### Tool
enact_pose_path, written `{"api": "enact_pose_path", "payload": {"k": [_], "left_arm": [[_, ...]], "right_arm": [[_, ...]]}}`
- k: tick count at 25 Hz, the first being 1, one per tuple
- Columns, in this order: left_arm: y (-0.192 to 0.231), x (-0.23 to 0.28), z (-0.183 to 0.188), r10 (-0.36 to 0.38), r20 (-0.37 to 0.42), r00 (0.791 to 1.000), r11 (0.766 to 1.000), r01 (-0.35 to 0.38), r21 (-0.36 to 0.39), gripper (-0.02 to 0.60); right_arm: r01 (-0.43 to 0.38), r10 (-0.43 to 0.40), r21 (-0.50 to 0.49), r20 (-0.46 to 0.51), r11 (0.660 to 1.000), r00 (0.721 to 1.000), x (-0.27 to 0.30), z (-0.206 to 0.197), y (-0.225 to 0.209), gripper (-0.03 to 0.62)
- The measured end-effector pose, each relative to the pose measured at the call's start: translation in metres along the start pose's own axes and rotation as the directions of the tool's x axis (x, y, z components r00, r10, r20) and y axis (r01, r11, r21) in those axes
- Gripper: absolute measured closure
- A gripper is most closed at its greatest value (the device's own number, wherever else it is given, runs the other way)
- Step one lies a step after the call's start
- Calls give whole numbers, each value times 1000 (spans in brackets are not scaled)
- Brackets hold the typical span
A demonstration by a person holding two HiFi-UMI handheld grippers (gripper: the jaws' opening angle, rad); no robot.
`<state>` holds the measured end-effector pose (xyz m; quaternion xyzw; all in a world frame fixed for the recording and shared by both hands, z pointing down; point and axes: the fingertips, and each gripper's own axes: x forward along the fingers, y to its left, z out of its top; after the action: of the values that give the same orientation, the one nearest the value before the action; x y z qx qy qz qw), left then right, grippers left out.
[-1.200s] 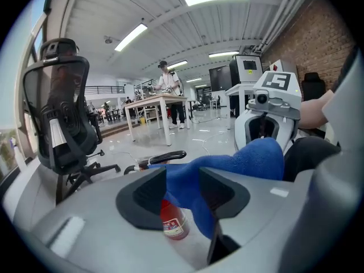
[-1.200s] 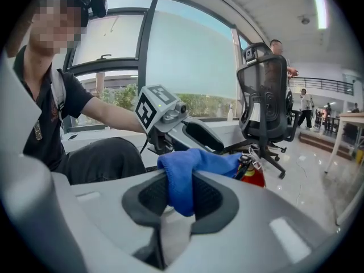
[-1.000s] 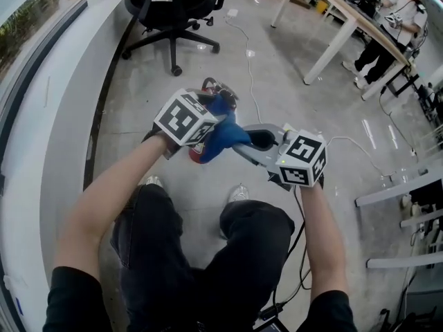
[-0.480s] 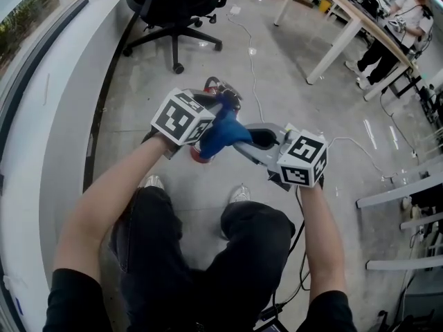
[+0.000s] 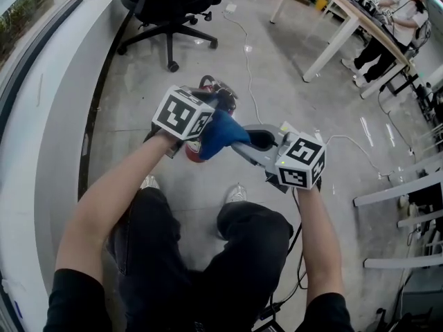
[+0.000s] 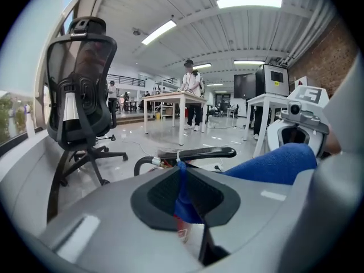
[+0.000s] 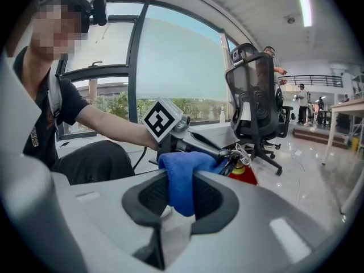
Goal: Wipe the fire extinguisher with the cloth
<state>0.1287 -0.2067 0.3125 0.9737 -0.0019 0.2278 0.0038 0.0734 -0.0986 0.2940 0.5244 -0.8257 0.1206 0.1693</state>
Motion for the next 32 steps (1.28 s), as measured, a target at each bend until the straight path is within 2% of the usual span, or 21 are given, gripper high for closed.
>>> {"api": "enact_pose_path", "payload": {"k": [6,12,14,17,20,23,27,29,32], "left_arm": [[-1,-26,-16,-6,-20,1000,1000,6,22,548],[-11,-29,-44,-47,-107,993,997,54,62,538],[-12,-24,-51,-48,-125,991,995,58,79,538],[-12,-14,-53,-42,-132,990,994,55,96,537],[-2,-6,-45,0,-109,994,994,12,108,528],[9,-4,-35,34,-64,997,996,-29,89,494],[9,-3,-32,12,-62,998,996,-6,88,469],[7,-1,-36,-2,-81,997,995,10,96,449],[7,2,-39,-1,-86,996,994,10,106,437]], "right_arm": [[9,-9,5,-3,1000,1000,5,-1,2,514],[21,-20,22,-63,1000,998,12,-21,-1,514],[50,-46,43,-87,998,995,12,-35,-11,514],[139,-131,69,-113,988,985,9,-56,-36,514],[221,-215,84,-76,972,974,8,-59,-65,514],[251,-249,86,-33,964,968,14,-56,-87,514],[266,-264,81,-38,961,964,20,-65,-107,514],[293,-291,116,-30,949,956,19,-70,-119,514],[268,-289,208,82,941,954,15,-55,-129,516]]}}
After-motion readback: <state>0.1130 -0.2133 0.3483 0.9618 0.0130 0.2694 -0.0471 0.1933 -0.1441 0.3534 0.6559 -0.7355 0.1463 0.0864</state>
